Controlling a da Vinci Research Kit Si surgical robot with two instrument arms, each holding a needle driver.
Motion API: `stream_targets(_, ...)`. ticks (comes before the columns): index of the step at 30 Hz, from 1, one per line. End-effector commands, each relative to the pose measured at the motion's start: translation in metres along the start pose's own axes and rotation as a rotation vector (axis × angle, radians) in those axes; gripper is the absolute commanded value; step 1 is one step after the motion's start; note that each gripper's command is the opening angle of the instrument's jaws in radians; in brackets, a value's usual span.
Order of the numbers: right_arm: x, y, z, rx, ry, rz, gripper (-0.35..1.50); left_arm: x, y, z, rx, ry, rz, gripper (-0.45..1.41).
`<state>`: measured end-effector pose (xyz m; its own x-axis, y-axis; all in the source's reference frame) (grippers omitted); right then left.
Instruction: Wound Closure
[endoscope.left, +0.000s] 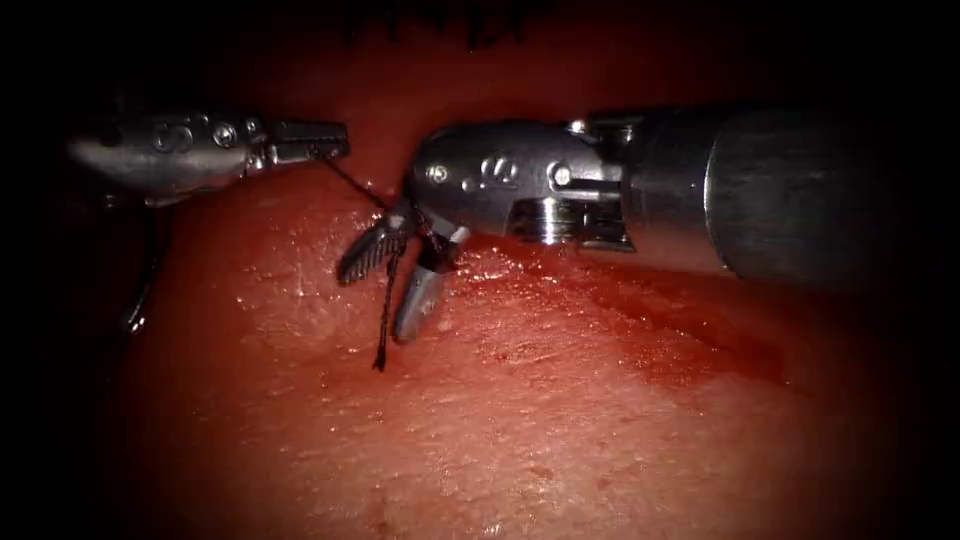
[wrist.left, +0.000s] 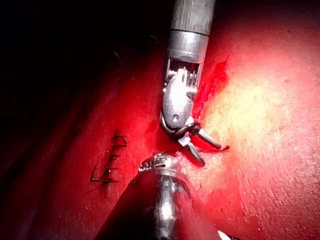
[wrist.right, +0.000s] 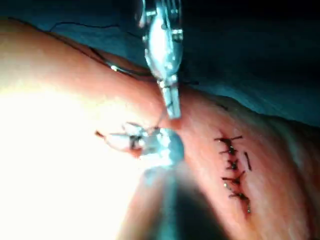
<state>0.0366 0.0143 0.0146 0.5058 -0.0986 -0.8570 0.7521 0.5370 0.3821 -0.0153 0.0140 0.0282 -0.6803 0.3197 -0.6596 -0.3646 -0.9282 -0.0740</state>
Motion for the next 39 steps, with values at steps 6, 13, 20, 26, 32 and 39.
stream_targets(6,0.0001,0.0006,0.0010,0.011,-0.031,-0.034,-0.13,-0.0001,0.0001,0.0006,0.001,0.000,0.002,-0.45)
stream_targets(13,0.0001,0.0006,0.0008,0.032,-0.048,-0.035,-0.35,-0.0003,0.0001,0.0003,0.001,0.000,0.010,-0.45)
stream_targets(20,0.0001,0.0010,-0.0010,-0.040,0.056,-0.043,-0.35,-0.0006,0.0025,-0.0012,0.047,-0.035,0.018,-0.45)
stream_targets(26,0.0005,0.0015,-0.0048,-0.112,0.103,-0.026,-0.35,-0.0004,0.0060,-0.0037,0.039,-0.035,0.019,-0.45)
stream_targets(32,0.0007,0.0015,-0.0070,-0.159,0.135,-0.017,-0.35,-0.0005,0.0085,-0.0074,0.046,-0.049,0.033,-0.45)
stream_targets(39,0.0000,0.0016,-0.0078,-0.182,0.140,-0.012,-0.35,0.0013,0.0110,-0.0109,0.017,-0.046,0.039,-0.45)
